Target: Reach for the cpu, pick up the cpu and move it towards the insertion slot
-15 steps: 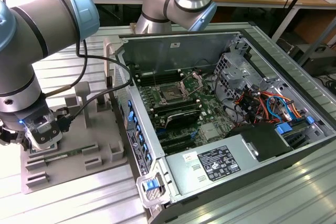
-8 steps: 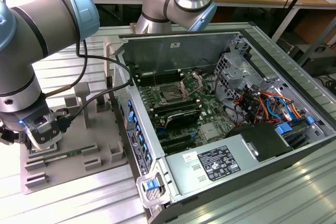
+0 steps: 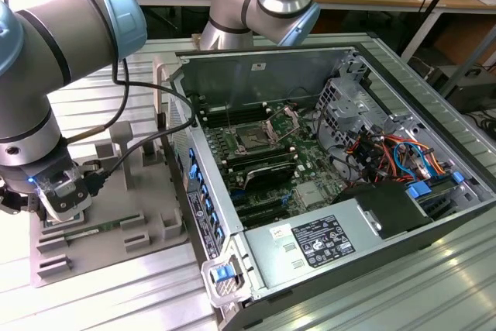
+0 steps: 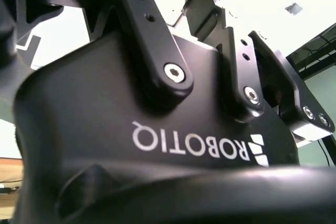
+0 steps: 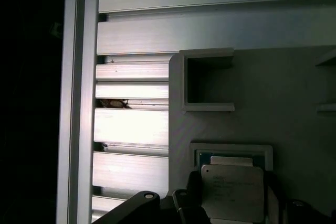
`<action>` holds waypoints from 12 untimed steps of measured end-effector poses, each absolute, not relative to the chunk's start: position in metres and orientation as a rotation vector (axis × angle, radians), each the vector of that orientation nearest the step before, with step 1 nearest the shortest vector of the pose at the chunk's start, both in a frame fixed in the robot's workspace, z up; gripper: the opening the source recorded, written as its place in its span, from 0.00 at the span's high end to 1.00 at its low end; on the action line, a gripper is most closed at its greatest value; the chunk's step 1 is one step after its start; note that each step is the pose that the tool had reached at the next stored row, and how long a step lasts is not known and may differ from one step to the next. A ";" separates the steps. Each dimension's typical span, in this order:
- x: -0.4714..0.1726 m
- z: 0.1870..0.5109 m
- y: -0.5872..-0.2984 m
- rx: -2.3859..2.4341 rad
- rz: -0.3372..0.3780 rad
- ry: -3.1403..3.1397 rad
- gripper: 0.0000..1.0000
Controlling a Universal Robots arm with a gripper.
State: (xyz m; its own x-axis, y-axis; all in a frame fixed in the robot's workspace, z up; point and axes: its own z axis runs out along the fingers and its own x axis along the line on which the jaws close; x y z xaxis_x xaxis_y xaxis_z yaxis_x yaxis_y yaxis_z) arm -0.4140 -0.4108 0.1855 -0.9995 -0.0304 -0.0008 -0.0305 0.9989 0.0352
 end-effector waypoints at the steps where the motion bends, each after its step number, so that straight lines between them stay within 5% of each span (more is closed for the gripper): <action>1: -0.414 0.186 -0.411 -0.048 0.055 3.140 0.45; 12: -0.414 0.201 -0.411 -0.048 0.055 3.140 0.45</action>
State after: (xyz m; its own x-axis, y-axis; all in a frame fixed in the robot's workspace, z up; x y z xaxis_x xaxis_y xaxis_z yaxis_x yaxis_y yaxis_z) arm -0.4140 -0.4108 0.2005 -0.9995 -0.0304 -0.0009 -0.0304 0.9989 0.0353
